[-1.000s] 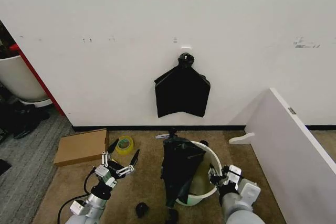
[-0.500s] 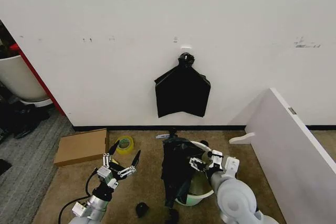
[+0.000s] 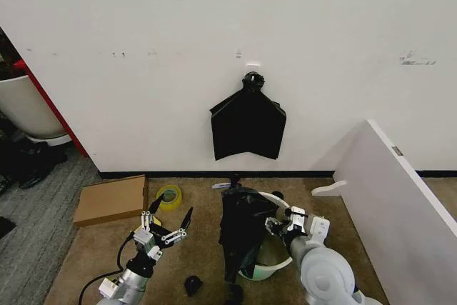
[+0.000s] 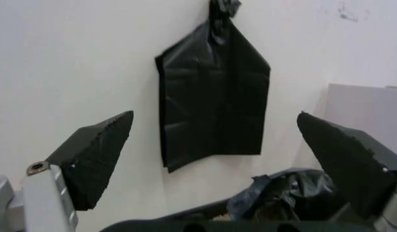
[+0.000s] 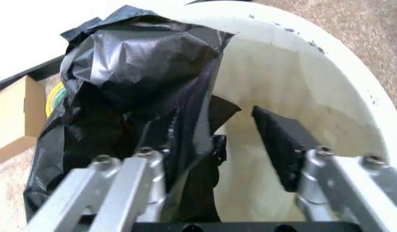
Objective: Place the garbage bag over the trash bin.
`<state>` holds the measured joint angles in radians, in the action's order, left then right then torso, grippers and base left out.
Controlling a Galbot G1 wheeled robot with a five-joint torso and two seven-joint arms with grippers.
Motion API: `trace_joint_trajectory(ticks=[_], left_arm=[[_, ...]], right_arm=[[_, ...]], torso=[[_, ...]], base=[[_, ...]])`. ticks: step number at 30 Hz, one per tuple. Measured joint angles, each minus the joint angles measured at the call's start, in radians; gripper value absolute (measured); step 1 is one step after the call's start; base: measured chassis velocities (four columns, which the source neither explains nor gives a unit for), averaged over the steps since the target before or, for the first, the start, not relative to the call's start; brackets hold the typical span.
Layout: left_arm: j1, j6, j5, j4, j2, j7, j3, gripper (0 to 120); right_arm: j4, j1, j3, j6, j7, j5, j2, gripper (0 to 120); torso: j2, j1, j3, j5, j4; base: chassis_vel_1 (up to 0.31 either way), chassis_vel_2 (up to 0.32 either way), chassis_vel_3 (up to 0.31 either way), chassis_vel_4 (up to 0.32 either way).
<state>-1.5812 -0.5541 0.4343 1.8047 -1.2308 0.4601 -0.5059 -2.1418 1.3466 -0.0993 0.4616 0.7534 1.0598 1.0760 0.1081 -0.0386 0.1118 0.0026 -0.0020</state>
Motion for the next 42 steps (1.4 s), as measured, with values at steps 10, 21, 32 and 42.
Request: trace_joint_trajectory(ticks=[10, 21, 32, 42], left_arm=[[0.041, 0.177, 0.127, 0.028, 0.144, 0.061, 0.062, 100], [0.080, 0.487, 0.268, 0.123, 0.212, -0.229, 0.228, 98], [0.182, 0.646, 0.304, 0.121, 0.181, -0.402, 0.373, 100], [0.222, 0.780, 0.297, 0.158, 0.171, -0.524, 0.434, 100]], right_arm=[[0.015, 0.029, -0.001, -0.059, -0.150, -0.204, -0.053, 3], [0.046, 0.052, 0.033, -0.158, -0.196, -0.375, -0.083, 0], [0.096, 0.043, 0.006, -0.220, -0.311, -0.435, -0.134, 0], [0.071, 0.061, 0.006, -0.230, -0.334, -0.484, -0.153, 0]], torso=[[0.000, 0.000, 0.000, 0.0000, 0.0002], [0.000, 0.000, 0.000, 0.0001, -0.0003], [0.000, 0.000, 0.000, 0.0001, 0.0002], [0.000, 0.000, 0.000, 0.0001, 0.0000]], base=[[0.000, 0.000, 0.000, 0.000], [0.000, 0.000, 0.000, 0.000], [0.000, 0.000, 0.000, 0.000], [0.000, 0.000, 0.000, 0.000]])
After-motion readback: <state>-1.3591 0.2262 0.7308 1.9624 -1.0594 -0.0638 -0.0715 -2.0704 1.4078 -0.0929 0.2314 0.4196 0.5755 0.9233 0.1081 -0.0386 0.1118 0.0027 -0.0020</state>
